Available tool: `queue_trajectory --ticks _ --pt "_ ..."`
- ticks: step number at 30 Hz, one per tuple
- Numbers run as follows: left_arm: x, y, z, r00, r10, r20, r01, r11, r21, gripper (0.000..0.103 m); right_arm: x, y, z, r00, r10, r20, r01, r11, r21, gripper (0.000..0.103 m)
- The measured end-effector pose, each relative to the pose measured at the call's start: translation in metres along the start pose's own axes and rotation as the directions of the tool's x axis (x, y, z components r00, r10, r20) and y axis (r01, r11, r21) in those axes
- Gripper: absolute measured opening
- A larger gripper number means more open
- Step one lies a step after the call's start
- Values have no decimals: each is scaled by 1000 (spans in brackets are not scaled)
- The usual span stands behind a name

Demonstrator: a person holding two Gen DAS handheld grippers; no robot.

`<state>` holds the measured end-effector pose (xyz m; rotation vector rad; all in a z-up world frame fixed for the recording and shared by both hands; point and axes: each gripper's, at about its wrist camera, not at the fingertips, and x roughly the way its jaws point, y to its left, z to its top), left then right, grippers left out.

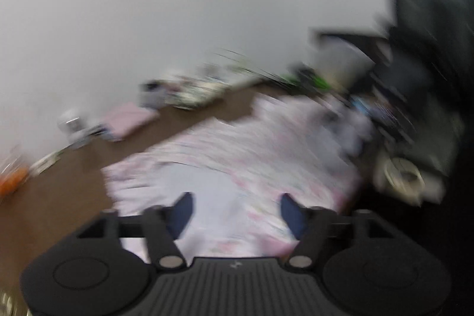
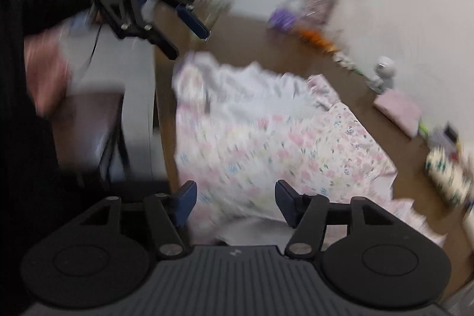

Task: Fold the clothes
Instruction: 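Open both grippers and lay the garment flat on the table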

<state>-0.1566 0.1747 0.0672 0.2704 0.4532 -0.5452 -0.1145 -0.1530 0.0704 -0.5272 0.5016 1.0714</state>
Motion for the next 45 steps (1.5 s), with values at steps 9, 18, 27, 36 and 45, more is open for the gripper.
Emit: queue_trajectory --ticks 9,18,27,36,45 --pt "132 18 2 962 195 -191 -206 978 -42 63 32 -36 -26 931 -364 -44 339 811 477 57" --pt "128 31 -33 877 413 -245 -428 904 -7 59 82 -60 -21 862 -457 -221 504 723 472 56" --pt "90 45 -37 882 407 -237 -444 886 -131 58 71 -62 -16 827 -532 -182 543 672 504 57" --pt "20 23 -64 989 144 -19 -145 975 -168 71 40 23 -33 924 -382 -4 338 811 477 58" --pt "27 15 -96 997 55 -48 -61 989 -137 71 49 46 -23 950 -309 39 271 881 388 59"
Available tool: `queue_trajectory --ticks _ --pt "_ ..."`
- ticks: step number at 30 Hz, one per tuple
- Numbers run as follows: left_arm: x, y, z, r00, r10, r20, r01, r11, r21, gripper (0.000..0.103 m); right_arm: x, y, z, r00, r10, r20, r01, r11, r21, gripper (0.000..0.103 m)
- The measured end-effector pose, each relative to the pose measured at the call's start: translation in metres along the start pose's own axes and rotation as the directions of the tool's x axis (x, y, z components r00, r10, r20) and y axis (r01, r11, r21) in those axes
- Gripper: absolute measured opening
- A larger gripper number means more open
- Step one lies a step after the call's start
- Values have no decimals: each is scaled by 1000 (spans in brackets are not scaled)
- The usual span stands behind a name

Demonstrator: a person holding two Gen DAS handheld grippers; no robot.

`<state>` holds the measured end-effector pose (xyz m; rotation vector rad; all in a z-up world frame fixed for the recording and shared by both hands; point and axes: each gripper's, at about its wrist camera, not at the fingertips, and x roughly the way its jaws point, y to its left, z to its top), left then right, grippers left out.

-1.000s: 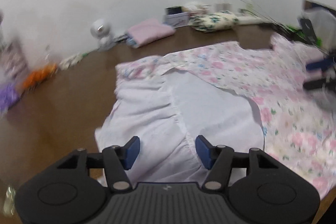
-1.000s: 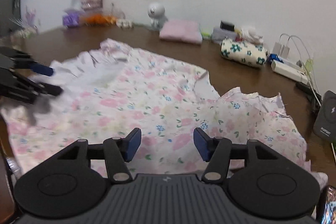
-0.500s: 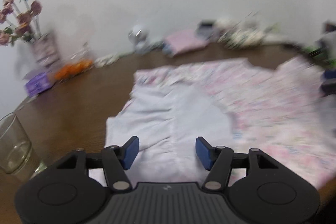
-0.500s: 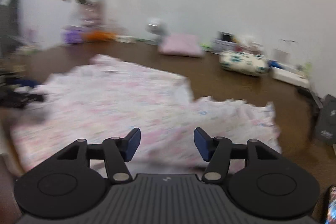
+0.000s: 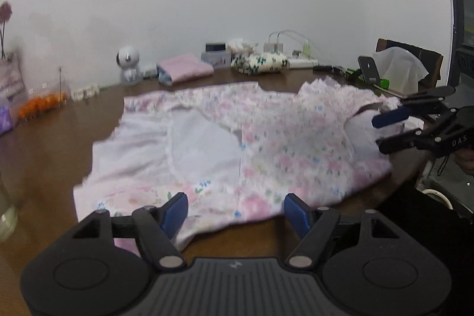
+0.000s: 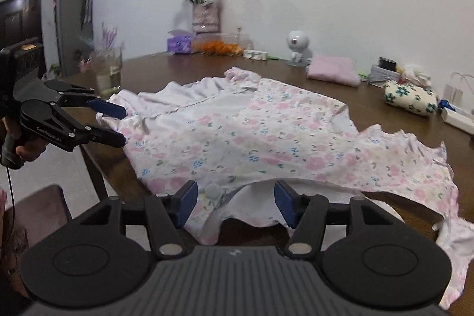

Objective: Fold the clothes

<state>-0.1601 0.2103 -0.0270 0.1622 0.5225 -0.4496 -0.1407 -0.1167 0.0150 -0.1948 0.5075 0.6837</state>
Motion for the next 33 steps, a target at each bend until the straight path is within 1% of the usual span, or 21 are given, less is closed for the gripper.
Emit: queue_trajectory --ticks 4,7,12,14,15,17,18,19,21,23,24,25,29,31,33 --pt "8 10 2 1000 -5 -15 6 1000 29 71 5 4 -5 1000 16 -3 -16 1000 17 59" --pt "16 13 7 1000 -13 -18 14 999 51 71 7 7 -6 1000 2 -14 -2 1000 12 59" --pt "24 12 7 999 -9 -37 12 997 72 71 13 5 -10 1000 8 -30 -8 1000 16 59" --pt "26 12 7 999 -14 -40 17 997 74 68 13 4 -11 999 17 -29 -17 1000 16 59" --pt "26 14 6 999 -24 -39 26 997 72 62 14 5 -11 999 26 -32 -25 1000 15 59" --pt "26 17 6 998 -45 -33 47 997 66 55 15 6 -12 998 42 -36 -42 999 13 58" --pt "26 19 5 998 -56 -31 58 996 63 50 16 7 -12 998 49 -41 -48 999 11 58" --pt "25 20 5 998 -65 -24 66 996 67 45 18 8 -13 997 48 -55 -48 999 4 55" --pt "25 23 2 996 -83 -11 84 994 63 43 20 10 -12 997 42 -65 -42 999 0 55" --pt "26 22 4 997 -79 -19 80 995 53 40 20 12 -11 997 32 -69 -34 999 -18 55" --pt "25 20 5 997 -72 -24 73 996 60 36 19 14 -11 997 27 -69 -29 999 -30 55" --pt "25 17 6 998 -64 -30 66 996 68 30 18 15 -12 998 25 -64 -27 999 -31 55" --pt "23 12 2 999 -53 -12 54 997 52 21 16 16 -14 998 26 -62 -29 998 -48 55" --pt "22 12 1 999 -50 -6 51 998 38 13 15 16 -14 998 28 -60 -30 999 -43 55" --pt "21 12 1 999 -53 -8 53 998 34 8 15 16 -15 998 38 -56 -39 999 -27 52"
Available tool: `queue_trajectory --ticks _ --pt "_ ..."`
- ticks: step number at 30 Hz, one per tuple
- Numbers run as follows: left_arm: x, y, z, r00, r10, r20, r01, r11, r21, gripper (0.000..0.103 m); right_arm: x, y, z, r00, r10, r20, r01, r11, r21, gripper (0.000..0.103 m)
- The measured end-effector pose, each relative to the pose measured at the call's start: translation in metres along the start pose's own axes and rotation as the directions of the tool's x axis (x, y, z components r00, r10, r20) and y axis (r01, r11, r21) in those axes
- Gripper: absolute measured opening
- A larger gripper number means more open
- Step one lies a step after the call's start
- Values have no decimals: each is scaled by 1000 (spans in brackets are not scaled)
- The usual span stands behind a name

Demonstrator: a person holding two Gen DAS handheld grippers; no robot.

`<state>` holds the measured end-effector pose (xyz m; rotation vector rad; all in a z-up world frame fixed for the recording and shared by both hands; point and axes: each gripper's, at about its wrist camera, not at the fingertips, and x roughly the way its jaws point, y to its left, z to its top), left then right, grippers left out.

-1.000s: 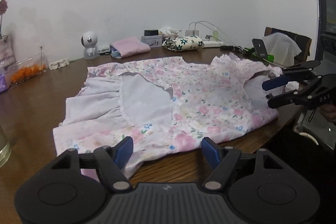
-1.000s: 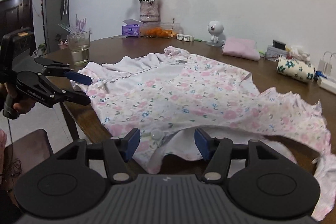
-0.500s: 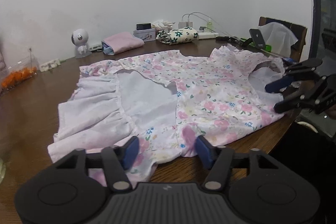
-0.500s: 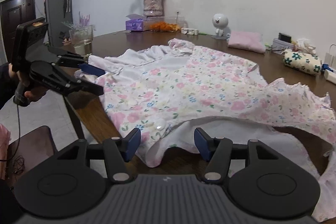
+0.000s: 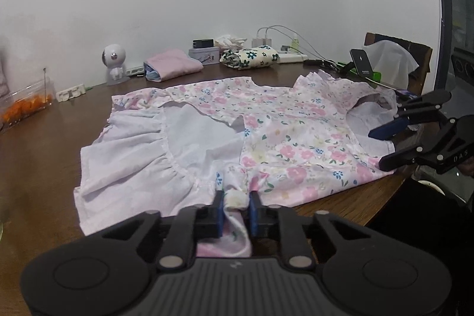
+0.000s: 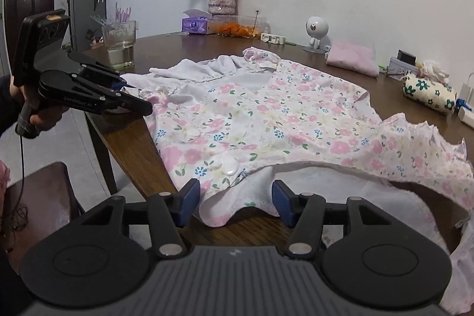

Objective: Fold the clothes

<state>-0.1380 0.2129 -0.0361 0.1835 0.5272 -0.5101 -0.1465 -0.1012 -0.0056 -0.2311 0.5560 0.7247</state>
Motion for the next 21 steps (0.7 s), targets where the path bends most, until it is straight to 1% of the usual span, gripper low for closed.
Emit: queue_trajectory --ticks 1,2,3,5,7,8,9,11,12,13,14,15,16,17,19,21 --pt "-1 0 0 1000 -2 -2 2 1000 -1 6 0 -1 -1 1000 8 2 -8 1000 10 40" --pt "-1 -1 0 1000 -3 -3 3 1000 -3 6 -1 -1 0 1000 14 2 -14 1000 9 26" --pt "-3 -2 0 1000 -13 -5 13 1000 -5 5 -2 -1 0 1000 21 2 -21 1000 7 22" --pt "-7 -4 -1 999 -36 -11 36 999 -9 4 -4 -2 0 999 31 -5 -31 1000 -2 8" --pt "-13 -8 -3 999 -41 -12 41 999 -12 4 -6 -5 0 999 39 -17 -39 999 -13 5" --pt "-14 -8 -4 999 -34 -13 34 999 -20 5 -8 -9 -1 999 37 -21 -37 999 -3 3" --pt "-15 -8 -4 1000 -26 -15 25 999 -28 7 -10 -14 -1 999 36 -24 -36 999 6 3" --pt "-17 -7 -3 1000 -18 -11 18 999 -33 13 -13 -22 -2 999 37 -20 -36 999 31 5" --pt "-18 -7 -3 1000 -13 -7 13 1000 -25 16 -15 -26 -2 999 38 -16 -37 998 43 8" --pt "-19 -7 -3 1000 -8 -2 8 1000 -15 21 -18 -28 -1 999 42 -3 -41 998 52 17" --pt "-20 -6 -2 1000 -3 4 3 1000 -4 24 -21 -29 0 998 53 16 -54 997 55 37" --pt "-20 -5 -2 1000 1 8 -1 1000 3 31 -24 -29 0 997 62 37 -64 996 55 47" --pt "-20 -2 -2 1000 -1 11 1 1000 4 37 -26 -28 0 996 73 57 -76 996 50 54" --pt "-19 0 -2 1000 -5 13 5 1000 4 40 -26 -27 0 994 88 60 -91 995 44 54" --pt "-17 8 -4 1000 -15 5 15 1000 -11 49 -23 -23 0 992 114 58 -116 993 32 54" --pt "-14 13 -6 1000 -25 -1 25 999 -25 49 -18 -19 -2 991 124 42 -125 992 19 54"
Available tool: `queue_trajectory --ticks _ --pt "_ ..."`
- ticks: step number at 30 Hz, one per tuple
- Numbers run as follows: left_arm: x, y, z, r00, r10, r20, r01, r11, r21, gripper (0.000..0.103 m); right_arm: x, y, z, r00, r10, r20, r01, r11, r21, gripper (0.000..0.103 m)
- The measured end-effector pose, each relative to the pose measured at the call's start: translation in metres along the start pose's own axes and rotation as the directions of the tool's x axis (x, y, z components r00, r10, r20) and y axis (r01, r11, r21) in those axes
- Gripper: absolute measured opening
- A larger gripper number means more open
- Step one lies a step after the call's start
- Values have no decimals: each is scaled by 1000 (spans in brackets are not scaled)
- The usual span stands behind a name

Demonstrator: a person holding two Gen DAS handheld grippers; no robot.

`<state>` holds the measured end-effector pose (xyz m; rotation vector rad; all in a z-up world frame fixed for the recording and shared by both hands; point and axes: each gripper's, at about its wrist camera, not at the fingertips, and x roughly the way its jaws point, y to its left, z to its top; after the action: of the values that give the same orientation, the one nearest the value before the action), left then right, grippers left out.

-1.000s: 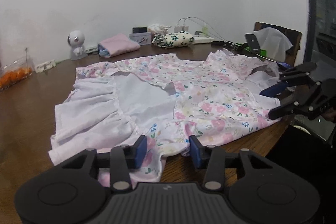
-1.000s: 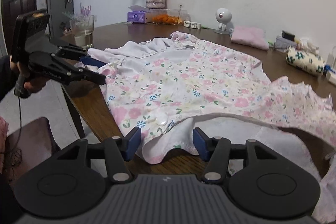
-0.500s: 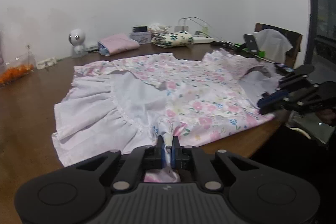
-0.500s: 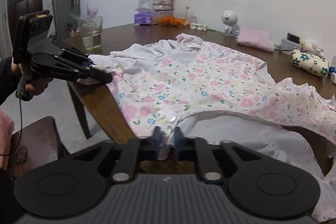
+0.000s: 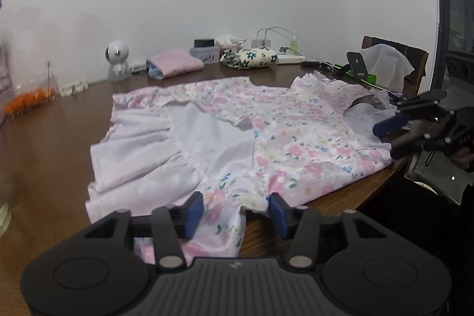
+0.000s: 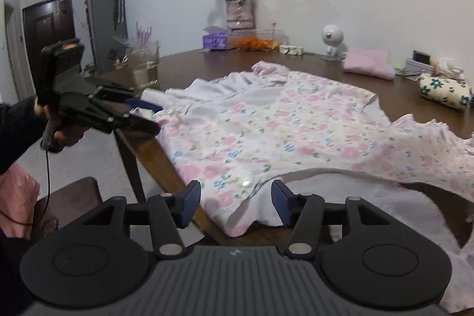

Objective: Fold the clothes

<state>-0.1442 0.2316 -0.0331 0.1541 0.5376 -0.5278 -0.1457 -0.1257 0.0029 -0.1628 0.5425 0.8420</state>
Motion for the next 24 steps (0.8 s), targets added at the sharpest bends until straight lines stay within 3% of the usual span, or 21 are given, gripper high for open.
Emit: queue_trajectory --ticks 2,3,6,8,10,18,20,22,24 --pt "2 2 0 1000 -7 1 7 1000 -4 48 5 4 -3 1000 -1 -18 1 1000 -14 52" --pt "3 2 1 1000 -6 -4 6 1000 -2 43 7 5 -5 1000 -6 -26 5 1000 -20 50" --pt "1 0 2 1000 -22 -16 23 1000 16 13 8 5 -8 1000 -13 -15 13 1000 -18 29" --pt "-3 -2 -1 999 -29 -14 29 999 15 8 7 1 -9 1000 -8 -18 8 1000 -7 7" --pt "-7 -8 -3 1000 -25 -2 25 999 21 4 5 -3 -9 1000 -15 -23 15 1000 -2 1" --pt "-23 -11 12 999 -22 49 20 998 51 4 -17 -27 5 998 1 56 -7 995 102 4" --pt "-22 -11 13 999 -23 43 20 998 61 4 -15 -32 6 998 20 54 -27 991 129 25" --pt "-23 -12 13 999 -25 47 22 998 63 4 -10 -24 4 999 12 47 -16 997 77 45" --pt "-26 -12 12 998 -25 55 22 998 51 4 -5 -14 -1 999 11 33 -12 1000 24 46"
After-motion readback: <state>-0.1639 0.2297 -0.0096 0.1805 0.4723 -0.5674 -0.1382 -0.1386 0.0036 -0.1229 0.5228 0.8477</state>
